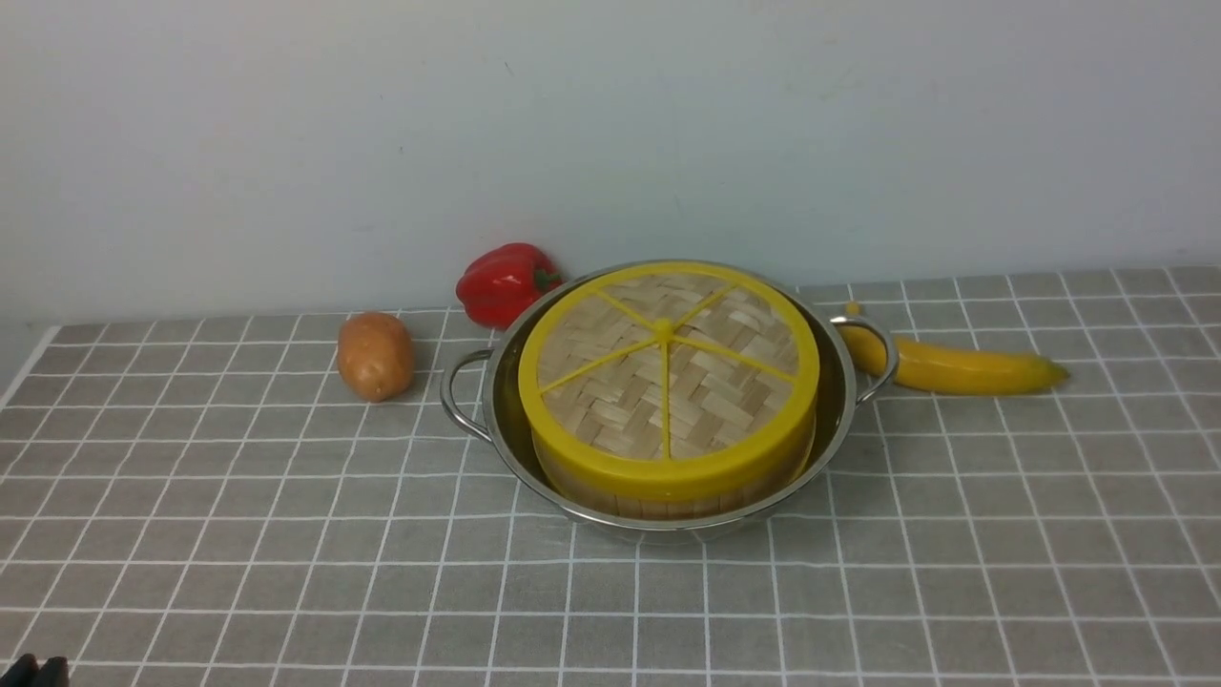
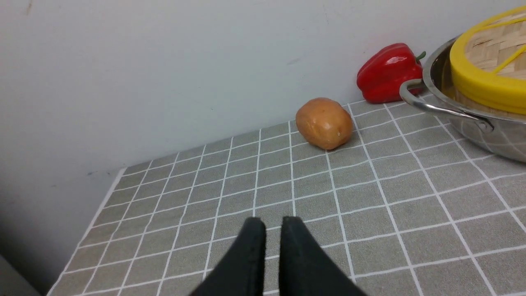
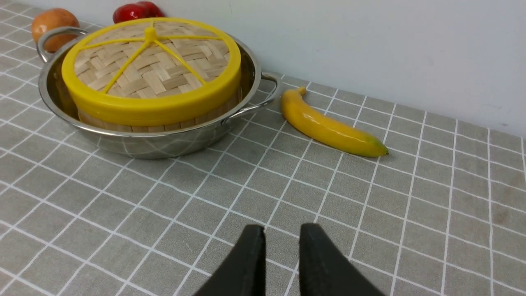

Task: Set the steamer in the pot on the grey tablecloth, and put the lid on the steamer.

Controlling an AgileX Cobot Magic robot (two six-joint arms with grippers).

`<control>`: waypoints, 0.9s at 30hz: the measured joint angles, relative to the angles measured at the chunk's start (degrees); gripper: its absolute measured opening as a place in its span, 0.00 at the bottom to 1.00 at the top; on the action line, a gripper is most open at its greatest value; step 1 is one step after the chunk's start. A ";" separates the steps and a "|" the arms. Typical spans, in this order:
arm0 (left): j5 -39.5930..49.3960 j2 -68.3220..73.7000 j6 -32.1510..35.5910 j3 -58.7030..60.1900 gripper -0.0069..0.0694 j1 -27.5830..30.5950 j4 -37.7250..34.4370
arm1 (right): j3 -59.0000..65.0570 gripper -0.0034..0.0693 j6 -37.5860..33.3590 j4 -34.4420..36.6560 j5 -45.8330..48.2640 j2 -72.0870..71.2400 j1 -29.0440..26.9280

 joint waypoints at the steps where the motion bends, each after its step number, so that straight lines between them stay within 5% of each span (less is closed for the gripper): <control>1: -0.05 0.00 0.00 0.00 0.16 0.00 0.00 | 0.00 0.27 0.00 0.00 0.00 0.00 0.00; 12: -0.05 0.00 -0.02 0.00 0.18 0.00 0.00 | 0.00 0.33 0.13 -0.20 0.00 0.00 -0.28; 21: -0.11 0.00 -0.02 0.00 0.20 0.00 0.00 | 12.44 0.37 1.15 -0.91 -20.89 -2.65 -20.04; 27: -0.11 0.00 -0.02 0.00 0.21 0.00 0.05 | 24.62 0.38 1.37 0.42 -30.44 -9.45 -24.60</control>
